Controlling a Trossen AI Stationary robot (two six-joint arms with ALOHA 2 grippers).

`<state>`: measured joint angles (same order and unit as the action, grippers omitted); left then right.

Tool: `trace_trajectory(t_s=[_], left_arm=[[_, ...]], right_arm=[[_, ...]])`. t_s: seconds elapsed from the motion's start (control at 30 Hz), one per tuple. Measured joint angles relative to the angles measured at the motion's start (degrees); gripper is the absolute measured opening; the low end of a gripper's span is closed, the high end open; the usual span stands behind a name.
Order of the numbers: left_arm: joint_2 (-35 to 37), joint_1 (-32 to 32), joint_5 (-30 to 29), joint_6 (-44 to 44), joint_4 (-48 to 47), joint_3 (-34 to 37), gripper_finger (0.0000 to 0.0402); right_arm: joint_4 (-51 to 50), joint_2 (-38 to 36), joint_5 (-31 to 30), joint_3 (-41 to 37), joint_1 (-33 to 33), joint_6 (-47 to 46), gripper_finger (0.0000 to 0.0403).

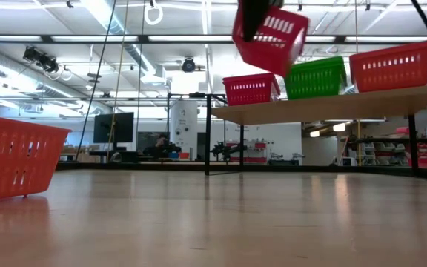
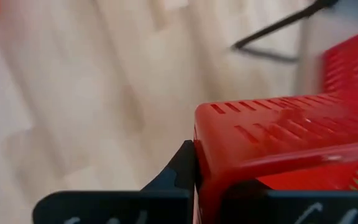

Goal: Stack baskets on shelf by color
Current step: Stack the red bin on the stacked red bins on the shelf

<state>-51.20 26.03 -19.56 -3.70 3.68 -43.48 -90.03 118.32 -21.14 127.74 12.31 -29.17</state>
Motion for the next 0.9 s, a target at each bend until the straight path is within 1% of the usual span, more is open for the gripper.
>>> trace_trajectory(t_s=[0.1,0.23,0.53,0.63,0.83,0.9], left_arm=[[0.0,0.0,-0.2,0.0,-0.3,0.0,0.0052],[0.0,0.0,-0.5,0.0,-0.6,0.0,0.0052],[0.0,0.0,-0.3,0.0,-0.6,0.0,0.0052],[0.0,0.0,-0.3,0.0,-0.7,0.0,0.0052],[0.0,0.0,-0.3,0.0,-0.6,0.0,0.0052],[0.0,0.0,-0.3,0.0,-0.6,0.0,0.0052]], right_arm=[[0.0,0.0,-1.5,2.6,-2.4,3.4,0.0011],[-0.1,0.0,-1.8,5.0,-4.7,5.7,0.0011],[0.0,0.0,-2.5,7.3,-6.3,10.5,0.0011],[0.0,-0.1,-5.6,7.3,-6.7,13.6,0.0011],[0.0,-0.2,-16.0,7.3,-8.6,19.2,0.0011],[0.1,-0.2,-16.8,7.3,-9.9,19.6,0.0011]])
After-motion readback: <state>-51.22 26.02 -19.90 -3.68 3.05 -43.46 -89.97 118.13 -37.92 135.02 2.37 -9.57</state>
